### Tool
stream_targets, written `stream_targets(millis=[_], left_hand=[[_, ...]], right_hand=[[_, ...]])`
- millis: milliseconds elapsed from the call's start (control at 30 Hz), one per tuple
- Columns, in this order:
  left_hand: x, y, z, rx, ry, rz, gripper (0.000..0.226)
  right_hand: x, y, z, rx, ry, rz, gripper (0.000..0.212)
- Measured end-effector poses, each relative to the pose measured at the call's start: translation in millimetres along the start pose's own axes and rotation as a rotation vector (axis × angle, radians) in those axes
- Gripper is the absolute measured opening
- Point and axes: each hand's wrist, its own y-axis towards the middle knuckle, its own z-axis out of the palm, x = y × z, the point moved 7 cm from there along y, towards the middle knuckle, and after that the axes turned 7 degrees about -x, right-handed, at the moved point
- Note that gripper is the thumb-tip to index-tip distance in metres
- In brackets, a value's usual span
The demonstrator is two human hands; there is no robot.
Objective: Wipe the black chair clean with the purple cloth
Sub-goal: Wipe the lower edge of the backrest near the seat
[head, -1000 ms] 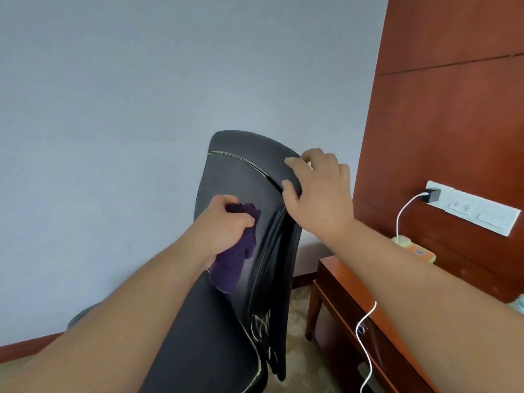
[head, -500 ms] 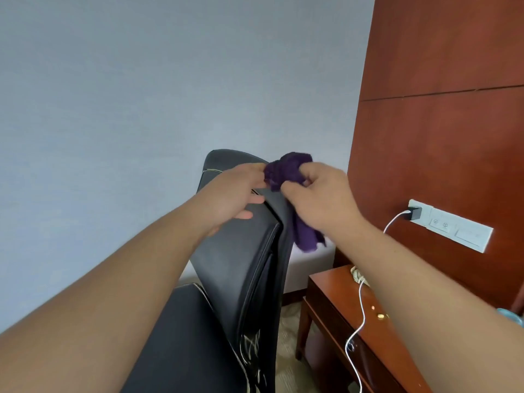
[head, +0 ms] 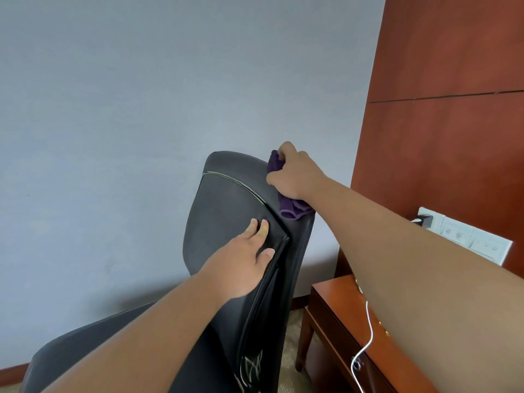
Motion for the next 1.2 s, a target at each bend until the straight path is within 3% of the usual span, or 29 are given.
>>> stream_targets(millis=[167,367,500,700,967,1067,1200], left_hand=[[-6.4,6.3,8.7,-0.039,0.056,0.0,0.059],[-5.7,9.6,15.9,-0.107,0.017,0.016,0.059],[-0.7,6.7,12.4,-0.15,-0.023,0.026,0.058],[7.3,3.2,15.3,-0.186,-0.07,0.014,0.058],[9.9,3.8,27.6,-0.251,-0.222,-0.038,0.061],[15.7,5.2,29.8,-0.215,-0.363,-0.046,0.06],[23.5,2.8,37.7,-0.124,-0.42,-0.05,0.065]], right_hand=[[-19.6,-22.5,-19.9,-0.104,-0.091,-0.025,0.014],[-33.1,-104.7,-38.5,-0.377,-0.235,-0.115,0.024],[-9.0,-104.5,-30.4,-0.499,-0.369,-0.248,0.031],[12.3,-32.9,-2.3,-0.34,-0.494,-0.261,0.035],[11.0,-89.9,12.9,-0.235,-0.759,-0.588,0.028],[13.1,-110.6,30.0,-0.162,-0.811,-0.687,0.032],[25.4,-70.2,30.4,-0.102,-0.82,-0.638,0.035]])
